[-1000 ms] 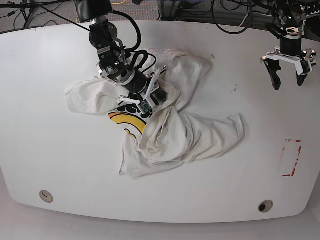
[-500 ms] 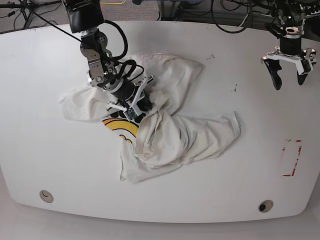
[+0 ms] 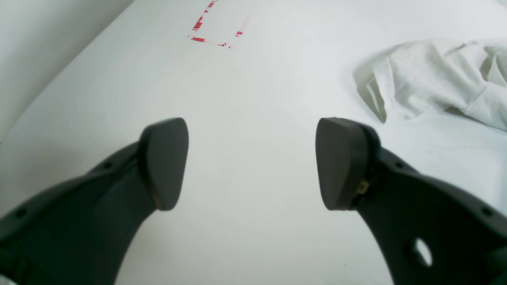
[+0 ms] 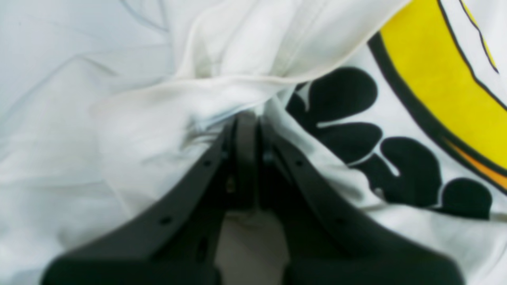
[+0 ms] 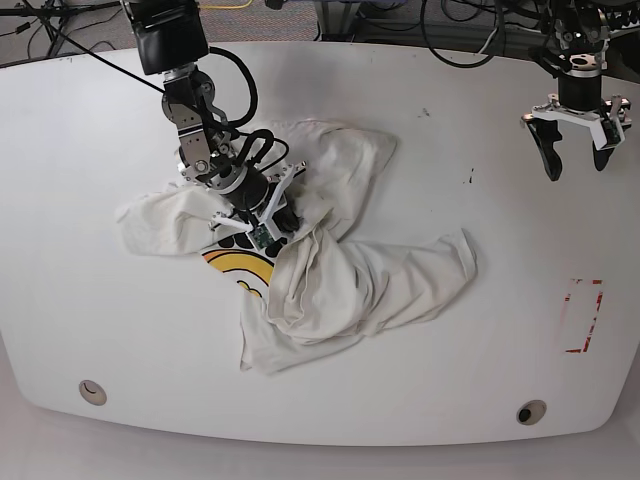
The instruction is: Fold the T-shirt properly
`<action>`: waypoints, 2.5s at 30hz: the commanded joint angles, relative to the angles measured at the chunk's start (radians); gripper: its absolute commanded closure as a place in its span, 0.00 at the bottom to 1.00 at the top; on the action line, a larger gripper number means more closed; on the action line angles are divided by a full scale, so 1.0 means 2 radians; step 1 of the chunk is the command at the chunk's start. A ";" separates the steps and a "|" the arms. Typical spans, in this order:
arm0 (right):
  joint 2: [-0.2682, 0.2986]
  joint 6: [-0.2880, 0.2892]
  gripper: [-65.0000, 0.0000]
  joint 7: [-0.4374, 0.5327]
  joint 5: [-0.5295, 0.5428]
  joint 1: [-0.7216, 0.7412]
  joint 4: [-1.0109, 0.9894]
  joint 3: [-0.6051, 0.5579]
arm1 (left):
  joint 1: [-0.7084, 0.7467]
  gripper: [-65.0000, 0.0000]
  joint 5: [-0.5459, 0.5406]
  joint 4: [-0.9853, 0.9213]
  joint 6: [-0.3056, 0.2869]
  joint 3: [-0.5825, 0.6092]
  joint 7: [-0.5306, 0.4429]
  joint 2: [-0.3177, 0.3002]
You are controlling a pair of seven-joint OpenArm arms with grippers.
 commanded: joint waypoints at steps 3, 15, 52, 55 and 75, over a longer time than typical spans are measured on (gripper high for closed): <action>0.003 -0.007 0.96 -0.007 -0.010 -0.004 0.056 -0.002 | 0.001 0.28 0.000 0.007 0.000 -0.003 -0.014 -0.005; -0.005 -0.044 0.72 -0.037 -0.038 -0.020 0.140 0.011 | -0.002 0.27 -0.002 0.007 -0.002 -0.003 -0.015 -0.004; 0.012 -0.009 0.39 -0.050 -0.016 -0.050 0.173 0.094 | -0.051 0.17 0.009 0.013 -0.004 0.044 0.091 -0.004; 0.003 -0.002 0.39 -0.049 -0.015 -0.056 0.177 0.100 | -0.048 0.17 0.005 0.011 -0.004 0.049 0.087 -0.004; -0.035 0.021 0.41 -0.053 -0.010 -0.115 0.211 0.121 | -0.052 0.17 0.000 0.009 -0.004 0.082 0.080 -0.009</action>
